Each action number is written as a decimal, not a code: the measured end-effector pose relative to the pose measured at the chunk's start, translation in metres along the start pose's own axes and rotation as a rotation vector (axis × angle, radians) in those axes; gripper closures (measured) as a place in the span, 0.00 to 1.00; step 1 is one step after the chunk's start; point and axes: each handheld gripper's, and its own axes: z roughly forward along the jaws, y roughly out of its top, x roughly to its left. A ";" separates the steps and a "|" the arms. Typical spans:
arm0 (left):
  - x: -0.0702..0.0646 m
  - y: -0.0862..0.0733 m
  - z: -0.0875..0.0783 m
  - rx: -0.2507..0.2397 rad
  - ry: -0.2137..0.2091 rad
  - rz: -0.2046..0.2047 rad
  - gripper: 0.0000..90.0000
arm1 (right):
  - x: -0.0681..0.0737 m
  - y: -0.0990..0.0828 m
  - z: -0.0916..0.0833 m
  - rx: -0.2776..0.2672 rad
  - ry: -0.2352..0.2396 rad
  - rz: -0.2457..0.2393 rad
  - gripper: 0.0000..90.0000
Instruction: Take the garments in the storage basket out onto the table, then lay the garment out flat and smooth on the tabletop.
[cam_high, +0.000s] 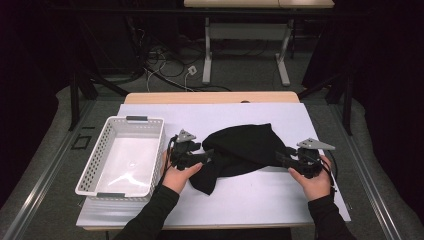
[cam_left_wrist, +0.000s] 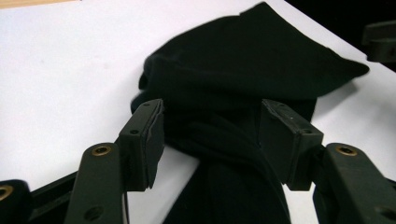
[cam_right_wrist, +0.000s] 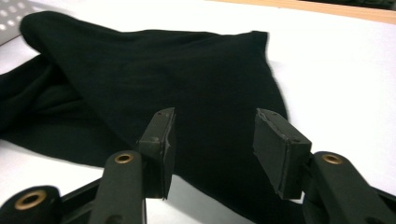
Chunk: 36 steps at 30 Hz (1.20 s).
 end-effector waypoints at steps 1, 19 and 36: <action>-0.001 -0.002 -0.002 -0.004 -0.003 0.003 0.45 | 0.003 0.000 0.001 0.003 0.005 0.000 0.54; -0.014 -0.038 -0.025 -0.015 -0.017 0.022 0.42 | 0.035 -0.006 0.011 -0.009 0.043 -0.086 0.51; -0.052 -0.060 0.000 0.088 -0.032 0.122 0.42 | 0.046 -0.009 0.020 0.025 0.082 -0.117 0.51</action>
